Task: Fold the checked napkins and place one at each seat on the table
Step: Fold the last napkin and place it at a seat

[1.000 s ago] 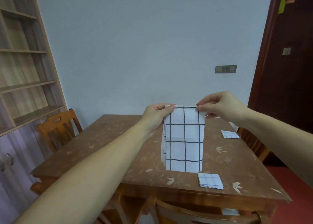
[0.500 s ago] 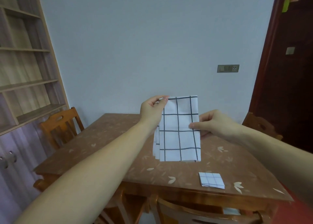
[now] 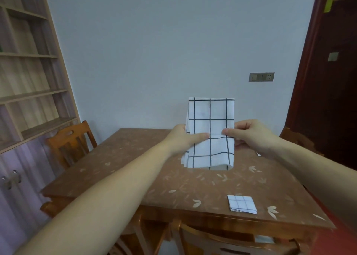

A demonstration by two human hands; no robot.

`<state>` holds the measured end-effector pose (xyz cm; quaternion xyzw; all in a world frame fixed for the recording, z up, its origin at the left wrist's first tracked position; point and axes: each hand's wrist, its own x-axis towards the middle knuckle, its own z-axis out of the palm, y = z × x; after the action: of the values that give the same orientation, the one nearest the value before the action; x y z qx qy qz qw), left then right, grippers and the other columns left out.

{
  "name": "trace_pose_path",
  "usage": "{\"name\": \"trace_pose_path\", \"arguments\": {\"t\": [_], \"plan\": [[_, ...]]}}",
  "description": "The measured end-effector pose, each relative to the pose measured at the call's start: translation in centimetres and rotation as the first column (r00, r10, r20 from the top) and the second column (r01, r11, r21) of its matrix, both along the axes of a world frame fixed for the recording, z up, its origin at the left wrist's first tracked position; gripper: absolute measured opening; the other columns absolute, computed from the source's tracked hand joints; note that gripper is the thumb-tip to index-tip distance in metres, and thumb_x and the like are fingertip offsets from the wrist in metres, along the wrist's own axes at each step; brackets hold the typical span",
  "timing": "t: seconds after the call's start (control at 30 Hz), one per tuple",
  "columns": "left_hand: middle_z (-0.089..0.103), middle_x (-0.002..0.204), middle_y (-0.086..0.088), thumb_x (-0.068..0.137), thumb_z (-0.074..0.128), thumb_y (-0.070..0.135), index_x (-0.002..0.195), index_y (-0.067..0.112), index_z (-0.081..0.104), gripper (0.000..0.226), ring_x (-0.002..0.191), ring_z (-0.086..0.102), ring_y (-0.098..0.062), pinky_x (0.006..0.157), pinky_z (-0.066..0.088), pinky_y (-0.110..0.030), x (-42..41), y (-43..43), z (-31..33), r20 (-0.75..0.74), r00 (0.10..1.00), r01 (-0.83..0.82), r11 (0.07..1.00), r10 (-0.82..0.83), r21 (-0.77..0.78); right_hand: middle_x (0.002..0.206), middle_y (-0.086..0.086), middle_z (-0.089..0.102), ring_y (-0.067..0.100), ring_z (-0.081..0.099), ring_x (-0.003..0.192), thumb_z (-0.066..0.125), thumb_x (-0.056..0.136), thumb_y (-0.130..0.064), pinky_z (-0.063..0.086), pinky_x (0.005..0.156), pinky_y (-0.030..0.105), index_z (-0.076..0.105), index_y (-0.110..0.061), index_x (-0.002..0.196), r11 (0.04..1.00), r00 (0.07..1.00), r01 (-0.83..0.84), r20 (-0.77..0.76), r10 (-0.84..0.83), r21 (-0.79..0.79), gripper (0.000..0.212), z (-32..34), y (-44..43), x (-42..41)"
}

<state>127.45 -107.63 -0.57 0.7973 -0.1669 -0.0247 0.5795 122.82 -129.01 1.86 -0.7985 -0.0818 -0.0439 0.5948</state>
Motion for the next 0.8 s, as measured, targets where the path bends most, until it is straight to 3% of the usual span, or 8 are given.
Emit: {"name": "trace_pose_path", "arguments": {"t": [0.13, 0.23, 0.3, 0.43, 0.6, 0.67, 0.73, 0.8], "plan": [[0.073, 0.099, -0.003, 0.064, 0.083, 0.056, 0.109, 0.01, 0.066, 0.066, 0.087, 0.07, -0.019, 0.086, 0.056, -0.037, 0.2, -0.3, 0.0, 0.052, 0.993, -0.1, 0.993, 0.103, -0.055, 0.086, 0.008, 0.078, 0.025, 0.074, 0.079, 0.071, 0.087, -0.022, 0.06, 0.075, 0.036, 0.074, -0.01, 0.088, 0.986, 0.987, -0.122, -0.122, 0.108, -0.113, 0.012, -0.6, 0.5, -0.6], [0.074, 0.09, -0.003, 0.078, 0.079, 0.043, 0.1, 0.008, 0.069, 0.042, 0.08, 0.07, -0.018, 0.076, 0.056, -0.033, -0.1, -0.1, 0.1, 0.042, 0.995, -0.083, 0.986, 0.089, -0.142, 0.091, 0.011, 0.077, 0.028, 0.074, 0.085, 0.07, 0.088, -0.017, 0.059, 0.084, 0.038, 0.074, -0.006, 0.092, 0.978, 0.976, -0.159, -0.169, 0.135, -0.138, 0.012, -0.8, 0.3, -0.7], [0.077, 0.093, -0.001, 0.083, 0.073, 0.041, 0.101, 0.012, 0.07, 0.034, 0.087, 0.073, -0.017, 0.081, 0.059, -0.032, -0.5, 0.2, 0.1, -0.014, 0.999, -0.038, 0.982, 0.035, -0.183, 0.081, 0.008, 0.077, 0.02, 0.073, 0.073, 0.068, 0.089, -0.016, 0.059, 0.076, 0.032, 0.073, -0.006, 0.087, 0.98, 0.977, -0.161, -0.16, 0.142, -0.114, 0.011, -0.9, 0.1, -0.8], [0.076, 0.099, 0.001, 0.078, 0.072, 0.054, 0.103, 0.016, 0.073, 0.045, 0.096, 0.072, -0.019, 0.095, 0.054, -0.046, -1.1, 0.3, -0.3, -0.002, 1.0, -0.015, 0.997, 0.015, -0.071, 0.071, 0.003, 0.074, 0.014, 0.07, 0.063, 0.064, 0.092, -0.019, 0.058, 0.066, 0.027, 0.072, -0.01, 0.081, 0.976, 0.968, -0.198, -0.177, 0.18, -0.089, 0.016, -0.8, 0.1, -1.1], [0.073, 0.083, 0.0, 0.083, 0.07, 0.052, 0.083, 0.018, 0.069, 0.035, 0.078, 0.069, -0.022, 0.085, 0.055, -0.038, -1.6, -0.2, -0.1, 0.025, 0.999, -0.031, 0.999, 0.032, -0.037, 0.102, 0.01, 0.076, 0.026, 0.073, 0.097, 0.054, 0.097, -0.032, 0.056, 0.09, 0.044, 0.069, -0.006, 0.108, 0.989, 0.977, -0.146, -0.162, 0.141, -0.019, 0.032, -0.6, 0.2, -0.7], [0.057, 0.075, -0.004, 0.074, 0.071, 0.065, 0.073, 0.014, 0.056, 0.053, 0.069, 0.055, -0.022, 0.079, 0.052, -0.04, -1.5, -0.2, -0.3, 0.034, 0.998, -0.059, 0.997, 0.061, -0.048, 0.104, 0.011, 0.076, 0.028, 0.072, 0.1, 0.054, 0.098, -0.03, 0.054, 0.094, 0.047, 0.069, -0.005, 0.109, 0.99, 0.978, -0.136, -0.162, 0.127, -0.043, 0.031, -0.7, 0.1, -0.7], [0.06, 0.085, -0.003, 0.063, 0.076, 0.071, 0.081, 0.014, 0.063, 0.061, 0.076, 0.058, -0.023, 0.091, 0.052, -0.05, -0.9, 0.0, -0.6, -0.003, 0.998, -0.06, 0.994, 0.06, -0.094, 0.104, 0.011, 0.076, 0.031, 0.071, 0.102, 0.054, 0.098, -0.031, 0.053, 0.096, 0.048, 0.068, -0.003, 0.11, 0.99, 0.978, -0.132, -0.169, 0.122, -0.051, 0.033, -0.7, -0.3, -0.6], [0.073, 0.093, -0.003, 0.079, 0.075, 0.051, 0.087, 0.008, 0.073, 0.043, 0.085, 0.07, -0.023, 0.093, 0.054, -0.046, -1.5, 0.2, -0.2, -0.046, 0.998, -0.037, 0.991, 0.031, -0.13, 0.101, 0.013, 0.076, 0.033, 0.07, 0.097, 0.053, 0.098, -0.029, 0.055, 0.092, 0.045, 0.067, 0.0, 0.111, 0.991, 0.977, -0.132, -0.174, 0.124, -0.032, 0.036, -0.6, -0.7, -0.7]]}}
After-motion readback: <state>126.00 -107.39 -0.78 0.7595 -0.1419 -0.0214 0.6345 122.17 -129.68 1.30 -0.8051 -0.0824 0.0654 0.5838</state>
